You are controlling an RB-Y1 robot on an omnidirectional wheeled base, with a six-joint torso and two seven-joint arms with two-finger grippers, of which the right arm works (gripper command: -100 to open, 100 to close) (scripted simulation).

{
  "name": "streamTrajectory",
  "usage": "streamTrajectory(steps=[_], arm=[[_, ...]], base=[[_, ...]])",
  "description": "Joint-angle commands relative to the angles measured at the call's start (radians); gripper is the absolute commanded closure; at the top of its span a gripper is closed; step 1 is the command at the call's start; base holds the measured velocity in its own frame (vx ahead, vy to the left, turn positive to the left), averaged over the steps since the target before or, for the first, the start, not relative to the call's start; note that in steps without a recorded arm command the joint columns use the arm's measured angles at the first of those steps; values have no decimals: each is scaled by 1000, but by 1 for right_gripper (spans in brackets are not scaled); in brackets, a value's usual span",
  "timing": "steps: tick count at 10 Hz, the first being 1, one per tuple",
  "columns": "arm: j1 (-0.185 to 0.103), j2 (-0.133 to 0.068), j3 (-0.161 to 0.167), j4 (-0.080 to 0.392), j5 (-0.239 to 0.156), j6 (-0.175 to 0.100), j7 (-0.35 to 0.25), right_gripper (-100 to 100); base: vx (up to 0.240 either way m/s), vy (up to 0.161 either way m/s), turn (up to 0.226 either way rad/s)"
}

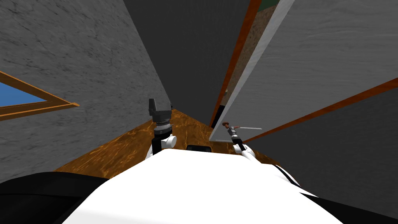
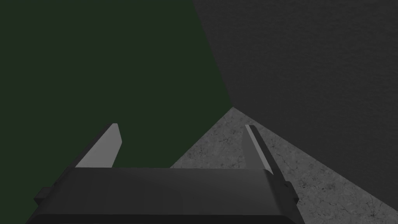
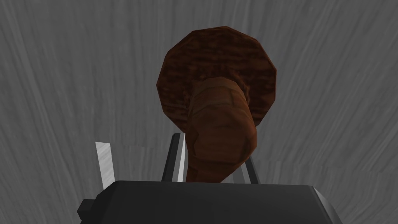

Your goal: Pull the door open

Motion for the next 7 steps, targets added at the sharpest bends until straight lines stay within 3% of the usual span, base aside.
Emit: streamTrajectory(steps=[1, 3, 5, 6, 7], arm=[[23, -19, 15, -13, 11, -30, -24, 100], [48, -45, 39, -19, 27, -73, -59, 100], [60, -59, 51, -22, 36, -95, -78, 100], [58, -52, 49, -30, 34, -81, -74, 100], [57, -52, 59, -27, 35, -84, -77, 100]], base=[[-185, -102, 113], [-211, -106, 135], [-216, -70, 77], [-94, -20, 4], [-151, -56, 99]])
